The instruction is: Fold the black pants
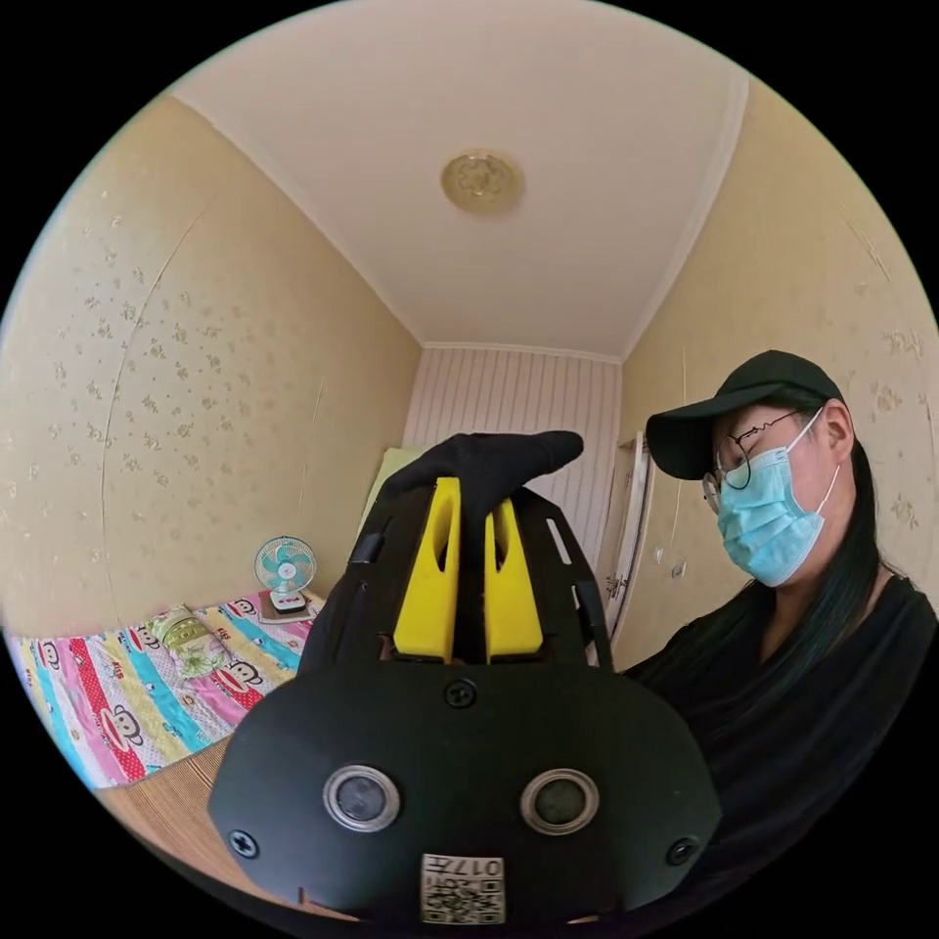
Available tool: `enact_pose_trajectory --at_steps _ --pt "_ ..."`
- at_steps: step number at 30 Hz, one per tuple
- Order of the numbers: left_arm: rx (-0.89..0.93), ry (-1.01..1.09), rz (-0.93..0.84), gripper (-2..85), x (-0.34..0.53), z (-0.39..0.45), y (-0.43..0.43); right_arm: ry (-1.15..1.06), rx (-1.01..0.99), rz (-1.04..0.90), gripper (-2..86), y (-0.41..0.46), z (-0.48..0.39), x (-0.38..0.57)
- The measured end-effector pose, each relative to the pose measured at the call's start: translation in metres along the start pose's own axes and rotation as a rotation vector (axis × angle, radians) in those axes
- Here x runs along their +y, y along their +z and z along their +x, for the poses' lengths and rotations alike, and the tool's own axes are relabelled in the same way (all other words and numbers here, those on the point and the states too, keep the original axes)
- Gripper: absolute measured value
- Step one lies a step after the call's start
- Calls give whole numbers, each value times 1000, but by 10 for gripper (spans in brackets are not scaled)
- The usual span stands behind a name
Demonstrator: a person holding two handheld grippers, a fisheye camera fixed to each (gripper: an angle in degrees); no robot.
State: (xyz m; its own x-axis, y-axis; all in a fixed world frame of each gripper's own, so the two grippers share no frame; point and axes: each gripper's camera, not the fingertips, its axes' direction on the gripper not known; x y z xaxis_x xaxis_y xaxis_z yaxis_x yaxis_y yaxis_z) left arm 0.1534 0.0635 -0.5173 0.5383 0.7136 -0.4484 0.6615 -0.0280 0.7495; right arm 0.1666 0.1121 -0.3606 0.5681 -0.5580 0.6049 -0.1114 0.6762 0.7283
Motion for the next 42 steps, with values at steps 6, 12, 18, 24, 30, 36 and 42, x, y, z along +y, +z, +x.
enact_pose_trajectory --at_steps 6,12,18,24,30,36,42 --pt "100 1 49 8 -21 5 -21 -28 -279 101 43 -15 -32 12" --pt "307 -73 163 10 -41 -10 -16 -42 -147 79 134 -31 -46 62" --pt "435 -82 146 15 -73 0 10 -24 87 -62 187 -20 -48 106" --pt "502 -89 159 24 -100 9 15 -60 0 -160 209 10 -58 97" --pt "517 -90 143 35 -118 8 8 -310 -131 68 224 0 -125 10" --pt "477 -7 73 37 -134 1 -18 -382 -222 152 52 -8 -143 -81" --pt "162 73 107 42 -139 30 -75 -280 -110 292 37 -72 -160 -146"
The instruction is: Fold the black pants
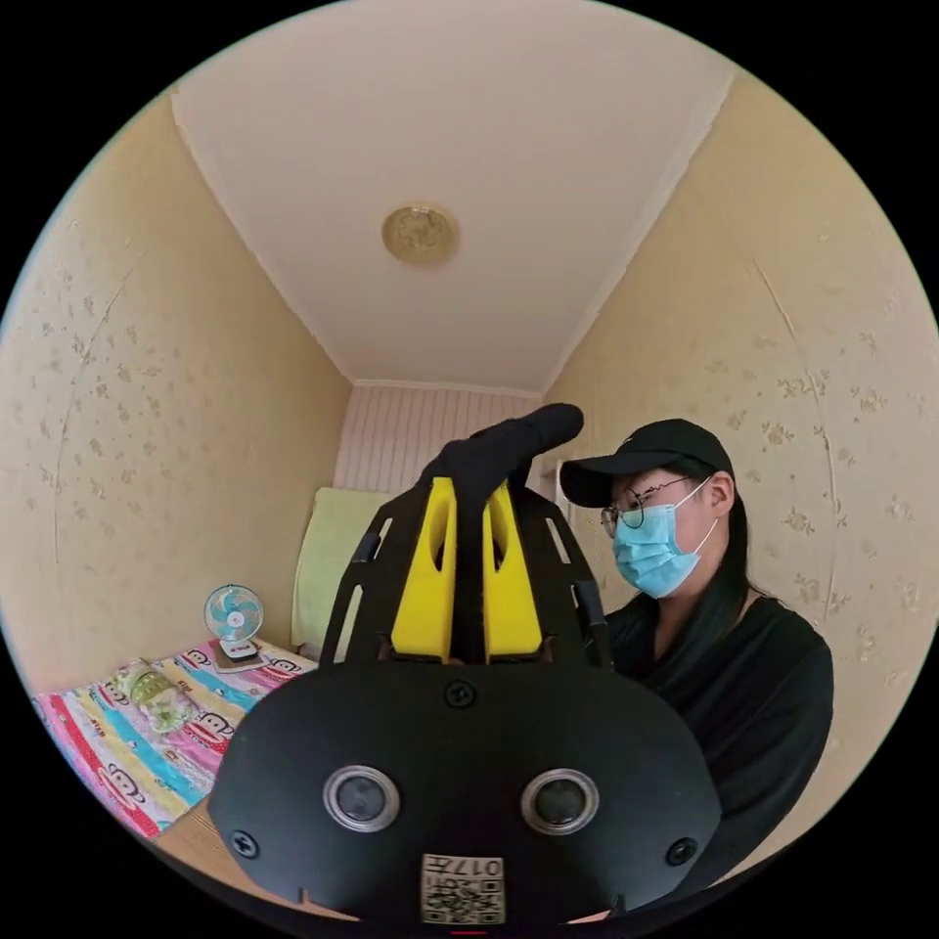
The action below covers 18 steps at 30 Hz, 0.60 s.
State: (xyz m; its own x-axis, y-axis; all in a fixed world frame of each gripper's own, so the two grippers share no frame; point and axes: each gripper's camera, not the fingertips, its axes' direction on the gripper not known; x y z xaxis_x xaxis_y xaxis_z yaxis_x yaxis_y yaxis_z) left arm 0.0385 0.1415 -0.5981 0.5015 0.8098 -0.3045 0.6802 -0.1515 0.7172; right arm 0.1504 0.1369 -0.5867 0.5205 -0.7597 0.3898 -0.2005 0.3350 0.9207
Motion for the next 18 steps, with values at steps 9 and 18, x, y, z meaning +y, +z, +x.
enact_pose_trajectory --at_steps 9,18 --pt "-634 112 -139 46 -83 -30 26 -133 246 -162 32 77 26 -156" --pt "-1177 -566 -425 78 -38 -497 54 336 727 -890 101 322 438 -114"
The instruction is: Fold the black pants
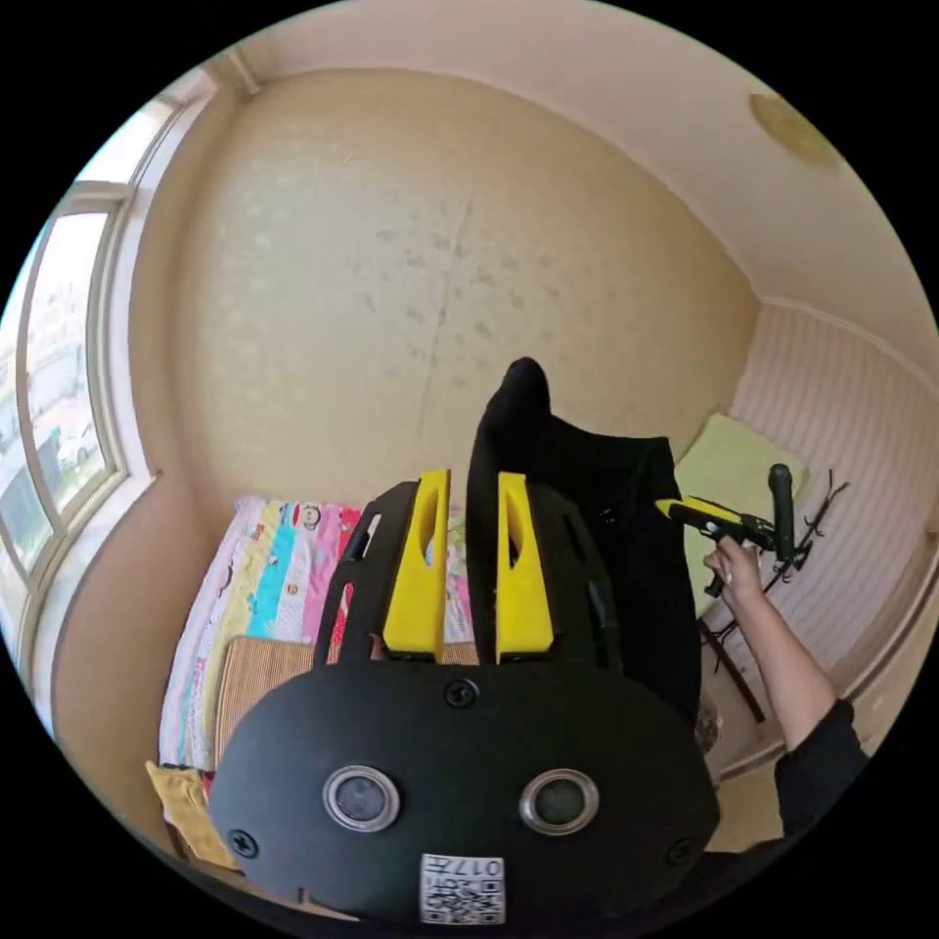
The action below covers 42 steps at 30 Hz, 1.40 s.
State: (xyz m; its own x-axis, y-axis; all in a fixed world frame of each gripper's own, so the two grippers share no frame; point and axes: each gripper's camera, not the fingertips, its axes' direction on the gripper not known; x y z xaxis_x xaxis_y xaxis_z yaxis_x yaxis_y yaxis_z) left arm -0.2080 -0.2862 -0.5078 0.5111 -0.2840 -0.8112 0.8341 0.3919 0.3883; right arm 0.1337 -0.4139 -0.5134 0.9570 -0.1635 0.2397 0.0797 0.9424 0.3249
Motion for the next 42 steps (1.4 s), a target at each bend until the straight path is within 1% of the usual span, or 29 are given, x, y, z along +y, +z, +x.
enact_pose_trajectory --at_steps 1,2,4,6,7,8,9,11,12,14,16,18,20,22,23,24,25,26,27,28,29,30,31,32,33,35,37,40,42 --pt "16 -35 -39 79 3 -16 20 78 2 -50 99 30 25 9" --pt "61 -63 -84 82 18 -45 52 71 -51 -47 96 54 43 29" --pt "56 -96 -139 84 60 -88 97 7 -125 -85 91 96 63 72" --pt "-6 -161 -314 87 140 -145 164 14 -136 -212 87 148 85 126" --pt "-11 -187 -371 88 164 -158 181 25 -150 -326 85 184 99 167" --pt "-9 -246 -492 92 215 -183 214 41 -169 -446 83 218 112 212" --pt "-4 -300 -610 95 267 -203 241 53 -176 -502 82 233 118 234" --pt "-17 -343 -742 98 337 -219 269 114 -214 -678 79 272 139 317" --pt "-27 -346 -823 100 377 -224 285 134 -227 -716 79 278 144 334" --pt "-28 -321 -925 108 424 -223 304 217 -283 -821 77 285 159 389" --pt "-27 -257 -990 112 455 -216 319 245 -320 -873 77 280 166 416" --pt "-117 -187 -1051 113 481 -213 334 258 -339 -908 77 269 171 433" --pt "-208 -161 -1092 113 497 -217 341 246 -345 -937 78 253 179 445" --pt "-193 -193 -1127 111 512 -222 343 237 -336 -952 79 241 187 446" --pt "-210 -199 -1075 105 509 -222 334 231 -342 -964 81 233 194 445" --pt "-112 -205 -1084 46 506 -220 331 228 -345 -974 81 230 197 445" --pt "-89 -214 -1114 17 505 -221 330 216 -352 -999 84 223 202 446" --pt "-86 -180 -1132 8 498 -220 319 198 -348 -1031 88 216 207 447" --pt "-131 -137 -1086 2 489 -223 297 189 -344 -1046 91 213 210 449" --pt "-156 -137 -1061 1 485 -228 284 177 -343 -1078 97 206 215 453" --pt "-195 -196 -1018 -1 480 -246 257 181 -354 -1101 103 200 222 458" --pt "-216 -328 -977 -2 478 -271 229 188 -360 -1108 106 197 225 461" --pt "-222 -404 -964 -1 478 -284 216 209 -375 -1121 111 193 232 468" --pt "-250 -524 -969 0 481 -305 195 235 -393 -1137 116 190 237 475" --pt "-299 -572 -996 8 484 -316 179 249 -402 -1145 118 190 239 479" --pt "-342 -571 -989 31 481 -318 155 294 -412 -1181 123 189 245 495" --pt "-330 -589 -964 45 477 -316 137 303 -366 -1214 124 189 248 506" --pt "-270 -589 -955 51 465 -306 127 341 -338 -1178 114 179 261 513" --pt "-215 -552 -949 55 447 -292 134 371 -378 -1164 81 170 271 510"
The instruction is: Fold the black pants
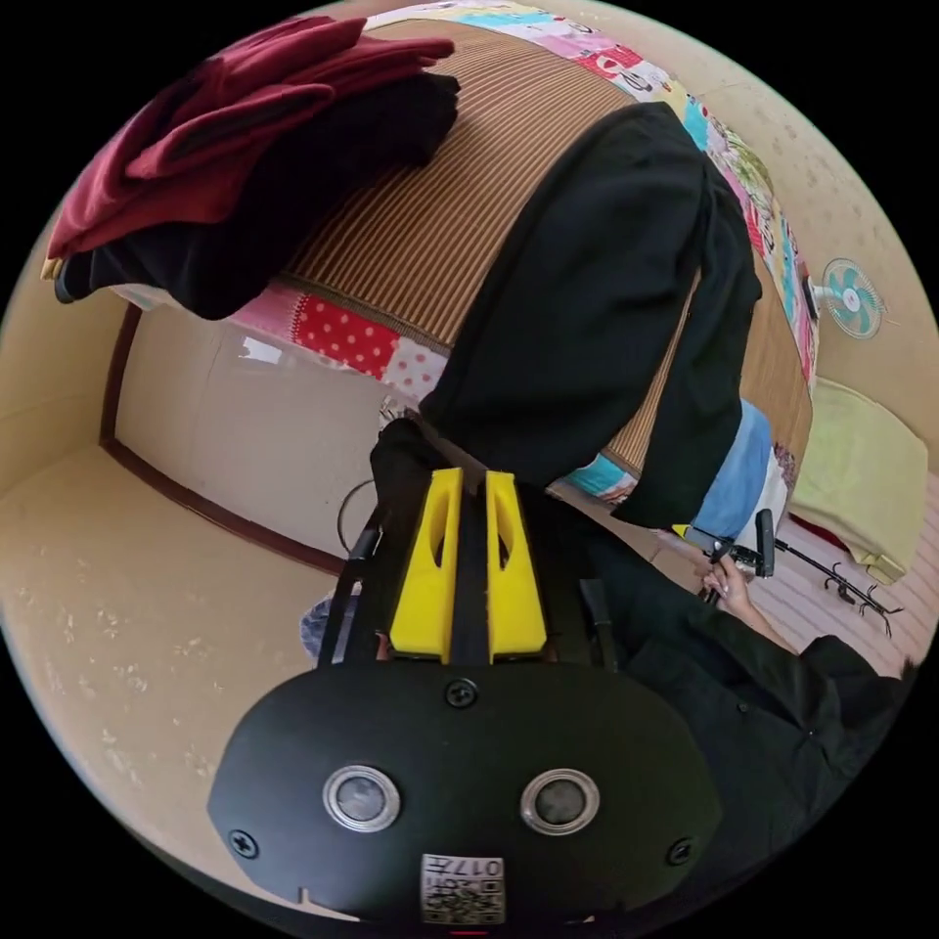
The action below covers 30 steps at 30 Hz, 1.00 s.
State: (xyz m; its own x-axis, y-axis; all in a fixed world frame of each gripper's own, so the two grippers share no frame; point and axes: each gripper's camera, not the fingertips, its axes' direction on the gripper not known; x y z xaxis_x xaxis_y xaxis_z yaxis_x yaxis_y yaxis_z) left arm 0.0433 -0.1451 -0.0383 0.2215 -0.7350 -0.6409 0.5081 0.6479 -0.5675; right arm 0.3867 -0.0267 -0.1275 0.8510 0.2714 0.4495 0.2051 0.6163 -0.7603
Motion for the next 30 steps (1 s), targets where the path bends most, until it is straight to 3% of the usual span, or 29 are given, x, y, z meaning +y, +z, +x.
enact_pose_trajectory --at_steps 4,8,12,15,17,19,22,24,26,30 --pt "213 137 30 71 -21 56 -21 -131 -149 42 43 -46 0 43" --pt "369 357 -94 134 -55 169 -31 -379 -241 148 33 -117 -50 105" --pt "311 612 -234 166 -66 282 -28 -510 -289 191 30 -155 -96 129" --pt "230 674 -345 135 -66 314 -14 -676 -334 163 31 -173 -129 137" --pt "113 697 -359 51 -63 314 -11 -825 -217 10 37 -166 -142 136" --pt "123 686 -348 9 -62 299 -15 -890 -133 -177 44 -151 -130 125" --pt "249 592 -320 -4 -72 259 -29 -774 -58 -347 89 -147 -85 73" --pt "343 526 -318 -7 -83 230 -40 -676 -123 -311 139 -170 -65 23" --pt "372 519 -312 -8 -90 215 -48 -568 -380 -151 172 -216 -44 -60" --pt "449 484 -314 -8 -102 183 -64 -283 -509 219 190 -266 -28 -184"
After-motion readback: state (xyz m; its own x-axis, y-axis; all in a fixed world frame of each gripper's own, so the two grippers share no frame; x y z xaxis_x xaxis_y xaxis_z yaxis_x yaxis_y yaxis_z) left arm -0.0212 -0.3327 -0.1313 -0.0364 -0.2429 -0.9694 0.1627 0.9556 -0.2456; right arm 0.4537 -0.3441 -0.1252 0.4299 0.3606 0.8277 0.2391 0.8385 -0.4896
